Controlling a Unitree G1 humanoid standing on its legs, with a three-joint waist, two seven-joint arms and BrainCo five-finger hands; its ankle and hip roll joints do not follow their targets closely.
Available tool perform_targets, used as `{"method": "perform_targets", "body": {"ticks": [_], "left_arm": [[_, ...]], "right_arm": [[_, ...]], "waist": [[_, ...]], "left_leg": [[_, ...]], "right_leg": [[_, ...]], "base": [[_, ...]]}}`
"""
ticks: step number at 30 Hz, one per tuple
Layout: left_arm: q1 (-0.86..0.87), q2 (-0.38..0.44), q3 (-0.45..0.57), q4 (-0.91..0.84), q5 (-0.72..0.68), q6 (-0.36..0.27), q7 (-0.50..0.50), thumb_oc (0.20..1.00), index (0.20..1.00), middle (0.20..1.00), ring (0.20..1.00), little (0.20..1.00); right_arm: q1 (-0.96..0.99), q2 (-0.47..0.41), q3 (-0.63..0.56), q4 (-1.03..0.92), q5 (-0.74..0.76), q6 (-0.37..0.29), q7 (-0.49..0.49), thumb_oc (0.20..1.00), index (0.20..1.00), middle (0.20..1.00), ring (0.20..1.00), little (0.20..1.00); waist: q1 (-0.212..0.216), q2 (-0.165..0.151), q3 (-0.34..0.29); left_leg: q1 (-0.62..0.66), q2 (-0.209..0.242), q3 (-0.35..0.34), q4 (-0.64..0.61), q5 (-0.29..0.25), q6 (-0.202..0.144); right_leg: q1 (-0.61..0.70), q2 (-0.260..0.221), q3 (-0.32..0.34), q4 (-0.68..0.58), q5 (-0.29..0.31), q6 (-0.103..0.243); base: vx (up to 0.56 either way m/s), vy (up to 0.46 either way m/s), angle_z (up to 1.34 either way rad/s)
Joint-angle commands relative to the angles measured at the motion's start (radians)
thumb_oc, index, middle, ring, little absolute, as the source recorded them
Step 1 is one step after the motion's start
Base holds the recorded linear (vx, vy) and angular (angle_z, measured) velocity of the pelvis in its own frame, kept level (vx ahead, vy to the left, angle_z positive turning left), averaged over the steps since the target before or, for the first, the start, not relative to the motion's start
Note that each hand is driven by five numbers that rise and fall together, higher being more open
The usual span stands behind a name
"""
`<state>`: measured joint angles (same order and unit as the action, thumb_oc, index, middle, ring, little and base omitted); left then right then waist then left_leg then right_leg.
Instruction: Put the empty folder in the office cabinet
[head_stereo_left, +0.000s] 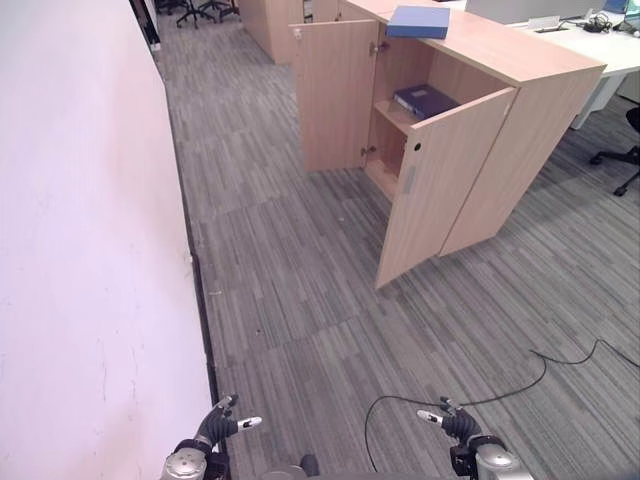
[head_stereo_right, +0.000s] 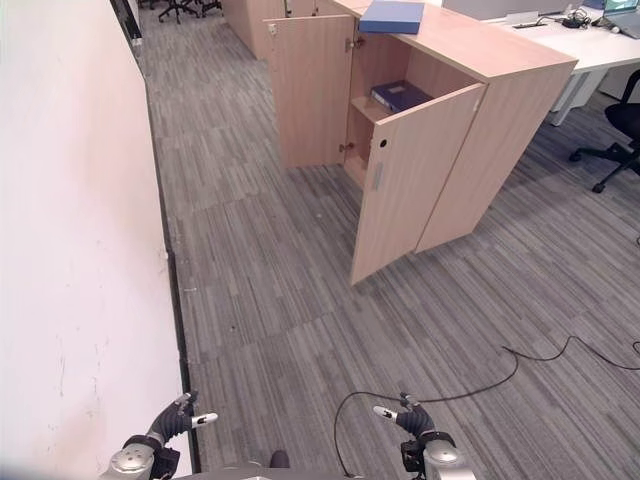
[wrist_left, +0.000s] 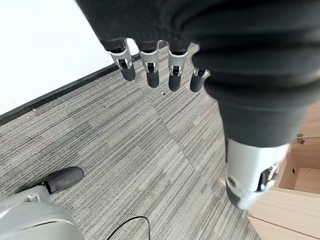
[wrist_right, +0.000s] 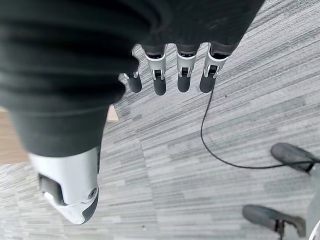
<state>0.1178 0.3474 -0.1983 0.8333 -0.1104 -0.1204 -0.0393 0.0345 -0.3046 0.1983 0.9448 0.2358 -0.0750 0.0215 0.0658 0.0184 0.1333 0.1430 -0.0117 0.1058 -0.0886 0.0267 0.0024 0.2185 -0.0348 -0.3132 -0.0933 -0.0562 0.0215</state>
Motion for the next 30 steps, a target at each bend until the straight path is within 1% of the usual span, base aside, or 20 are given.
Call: {"method": "perform_targets", "body": {"ticks": [1,6,11,13,15,16,18,19,20,21,22,23,24,25,26,27,28,29,30], "left_arm": [[-0.078,-0.020,0.011,0.054,-0.008,-0.023,0.013,1.000,1.000,1.000,1.000,1.000],[-0.091,-0.021,0.009,0.066,-0.016,-0.020,0.017,1.000,1.000,1.000,1.000,1.000],[-0.095,-0.016,0.007,0.066,-0.022,-0.018,0.018,1.000,1.000,1.000,1.000,1.000],[-0.093,-0.013,0.009,0.065,-0.025,-0.015,0.017,1.000,1.000,1.000,1.000,1.000],[-0.098,-0.009,0.008,0.062,-0.029,-0.016,0.019,1.000,1.000,1.000,1.000,1.000],[-0.114,-0.007,-0.003,0.065,-0.030,-0.016,0.024,1.000,1.000,1.000,1.000,1.000],[-0.129,-0.005,-0.005,0.067,-0.042,-0.016,0.026,1.000,1.000,1.000,1.000,1.000],[-0.134,0.002,-0.008,0.054,-0.045,-0.018,0.025,1.000,1.000,1.000,1.000,1.000],[-0.140,0.004,-0.014,0.045,-0.048,-0.017,0.022,1.000,1.000,1.000,1.000,1.000],[-0.150,-0.001,-0.026,0.040,-0.053,-0.019,0.025,1.000,1.000,1.000,1.000,1.000],[-0.155,-0.003,-0.030,0.042,-0.057,-0.019,0.026,1.000,1.000,1.000,1.000,1.000],[-0.160,-0.005,-0.033,0.045,-0.060,-0.019,0.028,1.000,1.000,1.000,1.000,1.000],[-0.157,-0.005,-0.034,0.045,-0.060,-0.018,0.028,1.000,1.000,1.000,1.000,1.000],[-0.157,-0.005,-0.034,0.045,-0.060,-0.018,0.028,1.000,1.000,1.000,1.000,1.000],[-0.154,-0.004,-0.033,0.044,-0.059,-0.016,0.029,1.000,1.000,1.000,1.000,1.000],[-0.149,-0.003,-0.034,0.048,-0.059,-0.012,0.029,1.000,1.000,1.000,1.000,1.000],[-0.152,-0.001,-0.035,0.054,-0.059,-0.011,0.030,1.000,1.000,1.000,1.000,1.000],[-0.157,0.000,-0.034,0.064,-0.060,-0.011,0.034,1.000,1.000,1.000,1.000,1.000],[-0.161,0.000,-0.032,0.070,-0.062,-0.011,0.038,1.000,1.000,1.000,1.000,1.000]], "right_arm": [[-0.039,-0.037,0.032,0.013,0.013,-0.015,-0.003,1.000,1.000,1.000,1.000,1.000],[-0.038,-0.037,0.017,0.018,0.027,-0.012,-0.009,1.000,1.000,1.000,1.000,1.000],[-0.040,-0.036,0.006,0.029,0.045,-0.014,-0.008,1.000,1.000,1.000,1.000,1.000],[-0.040,-0.036,0.002,0.026,0.052,-0.015,-0.008,1.000,1.000,1.000,1.000,1.000],[-0.042,-0.035,0.000,0.026,0.059,-0.018,-0.009,1.000,1.000,1.000,1.000,1.000],[-0.052,-0.038,-0.002,0.024,0.066,-0.022,-0.016,1.000,1.000,1.000,1.000,1.000],[-0.060,-0.037,-0.004,0.020,0.072,-0.024,-0.017,1.000,1.000,1.000,1.000,1.000],[-0.059,-0.039,-0.007,0.012,0.076,-0.027,-0.018,1.000,1.000,1.000,1.000,1.000],[-0.058,-0.044,-0.012,0.007,0.079,-0.031,-0.020,1.000,1.000,1.000,1.000,1.000],[-0.064,-0.051,-0.021,0.020,0.087,-0.030,-0.028,1.000,1.000,1.000,1.000,1.000],[-0.066,-0.050,-0.025,0.028,0.093,-0.028,-0.031,1.000,1.000,1.000,1.000,1.000],[-0.066,-0.047,-0.025,0.039,0.100,-0.028,-0.033,1.000,1.000,1.000,1.000,1.000],[-0.064,-0.044,-0.027,0.048,0.103,-0.027,-0.033,1.000,1.000,1.000,1.000,1.000],[-0.064,-0.044,-0.027,0.048,0.104,-0.027,-0.033,1.000,1.000,1.000,1.000,1.000],[-0.063,-0.043,-0.027,0.047,0.104,-0.027,-0.035,1.000,1.000,1.000,1.000,1.000],[-0.064,-0.039,-0.021,0.053,0.103,-0.028,-0.038,1.000,1.000,1.000,1.000,1.000],[-0.068,-0.038,-0.018,0.056,0.104,-0.028,-0.039,1.000,1.000,1.000,1.000,1.000],[-0.077,-0.038,-0.014,0.059,0.106,-0.029,-0.044,1.000,1.000,1.000,1.000,1.000],[-0.084,-0.037,-0.013,0.060,0.109,-0.030,-0.046,1.000,1.000,1.000,1.000,1.000]], "waist": [[0.016,-0.020,0.011],[0.013,-0.017,0.019],[0.008,-0.016,0.027],[0.009,-0.017,0.037],[0.008,-0.021,0.048],[0.010,-0.025,0.069],[0.004,-0.028,0.073],[-0.001,-0.035,0.072],[-0.003,-0.042,0.082],[-0.002,-0.042,0.097],[0.001,-0.037,0.103],[0.006,-0.036,0.105],[0.010,-0.039,0.103],[0.011,-0.040,0.103],[0.016,-0.045,0.102],[0.031,-0.042,0.101],[0.041,-0.035,0.103],[0.052,-0.032,0.107],[0.058,-0.033,0.110]], "left_leg": [[0.010,0.067,-0.037,0.001,-0.048,-0.071],[-0.007,0.070,-0.043,0.001,-0.039,-0.075],[-0.004,0.083,-0.052,0.002,-0.039,-0.078],[-0.008,0.094,-0.051,0.022,-0.041,-0.080],[-0.031,0.106,-0.053,0.067,-0.050,-0.084],[-0.071,0.110,-0.053,0.118,-0.043,-0.091],[-0.100,0.119,-0.053,0.143,-0.054,-0.098],[-0.143,0.131,-0.033,0.230,-0.066,-0.116],[-0.181,0.140,-0.017,0.312,-0.065,-0.128],[-0.251,0.184,0.005,0.435,-0.003,-0.139],[-0.273,0.205,0.012,0.454,0.025,-0.140],[-0.308,0.224,0.016,0.446,0.045,-0.140],[-0.329,0.236,0.016,0.419,0.040,-0.135],[-0.328,0.235,0.017,0.419,0.038,-0.135],[-0.342,0.241,0.015,0.386,0.039,-0.132],[-0.364,0.260,-0.015,0.308,0.095,-0.139],[-0.380,0.275,-0.036,0.259,0.134,-0.146],[-0.404,0.294,-0.062,0.204,0.162,-0.155],[-0.414,0.307,-0.074,0.164,0.173,-0.162]], "right_leg": [[-0.028,-0.072,-0.034,0.011,0.020,0.092],[-0.040,-0.071,-0.041,0.013,0.019,0.090],[-0.046,-0.055,-0.032,0.020,0.006,0.079],[-0.049,-0.046,-0.026,0.034,-0.005,0.071],[-0.065,-0.042,-0.018,0.061,-0.018,0.060],[-0.078,-0.042,-0.020,0.079,-0.025,0.054],[-0.106,-0.039,-0.020,0.100,-0.033,0.047],[-0.117,-0.031,-0.025,0.116,-0.049,0.031],[-0.113,-0.031,-0.027,0.119,-0.054,0.020],[-0.081,-0.018,-0.035,0.102,-0.067,0.009],[-0.066,-0.009,-0.038,0.095,-0.074,0.005],[-0.050,-0.003,-0.039,0.090,-0.086,0.004],[-0.039,-0.001,-0.037,0.087,-0.094,0.005],[-0.039,-0.002,-0.036,0.087,-0.095,0.005],[-0.028,-0.001,-0.029,0.085,-0.102,0.010],[-0.009,0.010,-0.011,0.084,-0.115,0.019],[0.005,0.017,0.001,0.083,-0.124,0.025],[0.024,0.020,0.019,0.080,-0.137,0.033],[0.036,0.018,0.033,0.082,-0.148,0.036]], "base": [[0.00,0.000,0.00],[0.00,-0.008,0.01],[0.03,-0.055,0.02],[0.02,-0.072,0.01],[-0.03,-0.084,0.02],[-0.08,-0.096,0.04],[-0.04,-0.079,0.09],[0.01,-0.117,0.15],[0.06,-0.186,0.29],[0.07,-0.143,0.28],[0.12,-0.098,0.25],[0.15,-0.023,0.05],[0.13,-0.003,-0.05],[0.15,0.018,-0.13],[0.25,0.078,-0.13],[0.33,0.128,0.02],[0.36,0.178,0.03],[0.27,0.151,-0.09],[0.19,0.098,-0.23]]}}
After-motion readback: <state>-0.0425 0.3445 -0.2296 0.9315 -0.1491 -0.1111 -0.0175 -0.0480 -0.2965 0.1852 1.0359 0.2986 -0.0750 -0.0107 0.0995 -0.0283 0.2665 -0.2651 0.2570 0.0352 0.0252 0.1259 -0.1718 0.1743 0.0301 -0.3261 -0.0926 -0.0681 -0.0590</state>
